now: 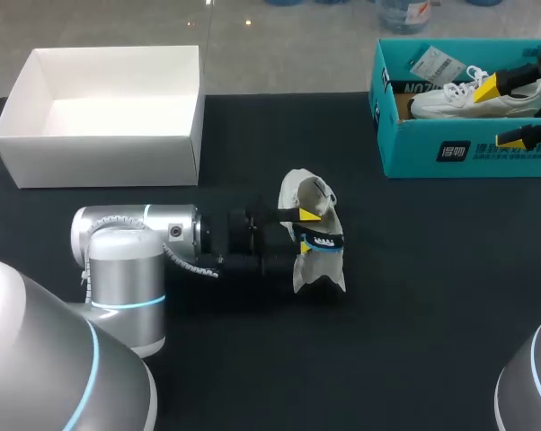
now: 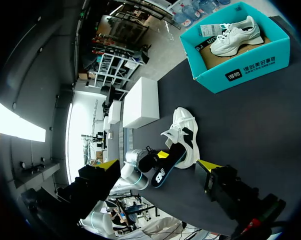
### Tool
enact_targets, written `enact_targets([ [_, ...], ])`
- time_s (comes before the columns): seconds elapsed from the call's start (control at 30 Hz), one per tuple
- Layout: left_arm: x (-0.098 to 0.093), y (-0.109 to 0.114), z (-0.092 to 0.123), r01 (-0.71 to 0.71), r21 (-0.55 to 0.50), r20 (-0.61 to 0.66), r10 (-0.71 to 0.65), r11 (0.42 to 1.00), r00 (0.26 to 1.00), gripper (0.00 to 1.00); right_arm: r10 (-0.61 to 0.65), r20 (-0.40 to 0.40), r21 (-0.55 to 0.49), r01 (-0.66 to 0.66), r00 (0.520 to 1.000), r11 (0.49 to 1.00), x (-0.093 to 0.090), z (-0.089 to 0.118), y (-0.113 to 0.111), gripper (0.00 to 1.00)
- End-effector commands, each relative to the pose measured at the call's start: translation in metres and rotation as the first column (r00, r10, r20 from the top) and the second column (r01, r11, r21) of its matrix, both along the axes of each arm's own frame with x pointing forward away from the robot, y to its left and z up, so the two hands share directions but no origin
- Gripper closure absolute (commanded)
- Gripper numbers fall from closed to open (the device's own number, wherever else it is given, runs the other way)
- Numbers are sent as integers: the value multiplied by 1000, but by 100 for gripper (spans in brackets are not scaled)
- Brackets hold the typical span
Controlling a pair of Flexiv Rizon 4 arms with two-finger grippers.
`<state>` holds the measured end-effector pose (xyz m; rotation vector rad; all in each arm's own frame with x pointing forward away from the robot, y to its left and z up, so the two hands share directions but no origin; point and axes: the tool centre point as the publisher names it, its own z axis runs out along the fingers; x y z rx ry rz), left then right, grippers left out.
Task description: Take the shoe out of the shoebox, open the shoe tongue, remove and reinsert the insole, then place the shoe into the shoebox
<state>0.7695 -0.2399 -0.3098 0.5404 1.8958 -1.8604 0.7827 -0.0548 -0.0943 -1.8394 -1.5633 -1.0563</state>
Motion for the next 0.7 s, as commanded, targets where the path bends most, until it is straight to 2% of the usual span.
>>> enact_targets([
  [0.03, -6, 4, 1, 4, 13, 1, -4, 1000, 1000, 89, -2, -1, -3, 2, 1000, 1000, 0, 0, 1, 0],
  [0.07, -5, 4, -1, 6, 17, -1, -6, 1000, 1000, 100, -2, -1, -3, 2, 1000, 1000, 0, 0, 1, 0],
  [0.2, -2, 3, -8, 10, 32, -1, -10, 999, 1000, 100, -2, -1, -3, 2, 1000, 1000, 0, 0, 1, 0],
  [0.7, 30, 2, -30, -73, 75, -2, 73, 994, 997, 100, -2, -1, -3, 2, 1000, 1000, 0, 0, 1, 0],
])
